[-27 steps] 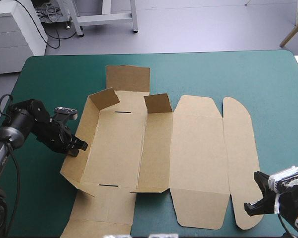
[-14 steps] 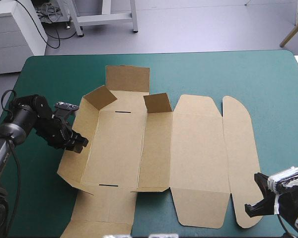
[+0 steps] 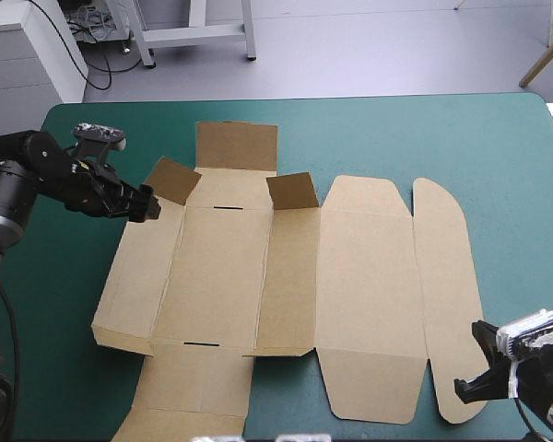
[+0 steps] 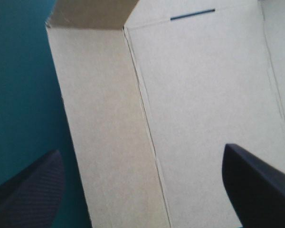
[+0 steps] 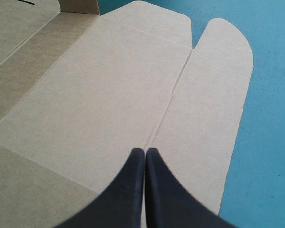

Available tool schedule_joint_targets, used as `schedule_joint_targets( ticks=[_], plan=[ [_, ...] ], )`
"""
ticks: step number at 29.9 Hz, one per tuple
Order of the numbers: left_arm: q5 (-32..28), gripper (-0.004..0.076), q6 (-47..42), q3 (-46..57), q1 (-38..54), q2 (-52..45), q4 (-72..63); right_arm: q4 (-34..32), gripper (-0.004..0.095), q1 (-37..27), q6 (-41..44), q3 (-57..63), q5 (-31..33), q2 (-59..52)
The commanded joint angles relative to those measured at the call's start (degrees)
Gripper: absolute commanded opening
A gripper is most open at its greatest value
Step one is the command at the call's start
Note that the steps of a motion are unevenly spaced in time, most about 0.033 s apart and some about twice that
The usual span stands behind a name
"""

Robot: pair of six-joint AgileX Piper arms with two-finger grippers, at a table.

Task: Fold the box

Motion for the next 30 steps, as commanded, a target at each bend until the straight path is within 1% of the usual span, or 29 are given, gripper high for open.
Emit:
schedule_joint_targets(
  ticks=[1,5,11,13,16,21,23,26,30],
  plan=[
    [3.6,0.064,-0.7,-4.5,-0.4,-3.9,-1.4,-1.1,-0.0014,-0.1,-0.6,-1.4,-3.3,0.5],
    [3.6,0.064,-0.7,-4.8,-0.4,-6.0,0.2,-1.1,-0.0014,-0.1,-0.6,-1.4,-3.3,0.5],
    [3.6,0.064,-3.1,-4.8,0.8,-7.7,3.3,-1.1,-0.0014,-0.1,-0.6,-1.4,-3.3,0.5],
    [3.6,0.064,-3.1,-4.8,3.5,-7.7,3.3,-1.1,-0.0014,-0.1,-0.6,-1.4,-3.3,0.5],
    [3.6,0.064,-2.1,-4.8,10.5,-7.4,1.4,-1.1,-0.0014,-0.1,-0.6,-1.4,-3.3,0.5],
    [3.6,0.064,4.0,-2.8,24.3,-6.7,-10.9,-1.1,-0.0014,-0.1,-0.6,-1.4,-3.3,0.5],
    [3.6,0.064,6.0,-1.7,27.6,-5.9,-13.7,-1.1,-0.0014,-0.1,-0.6,-1.4,-3.3,0.5],
    [3.6,0.064,8.5,1.1,29.9,-4.4,-13.8,-1.1,-0.0014,-0.1,-0.6,-1.4,-3.3,0.5],
    [3.6,0.064,10.1,6.8,29.9,-1.7,-13.7,-1.1,-0.0014,-0.1,-0.6,-1.4,-3.3,0.5]
  ],
)
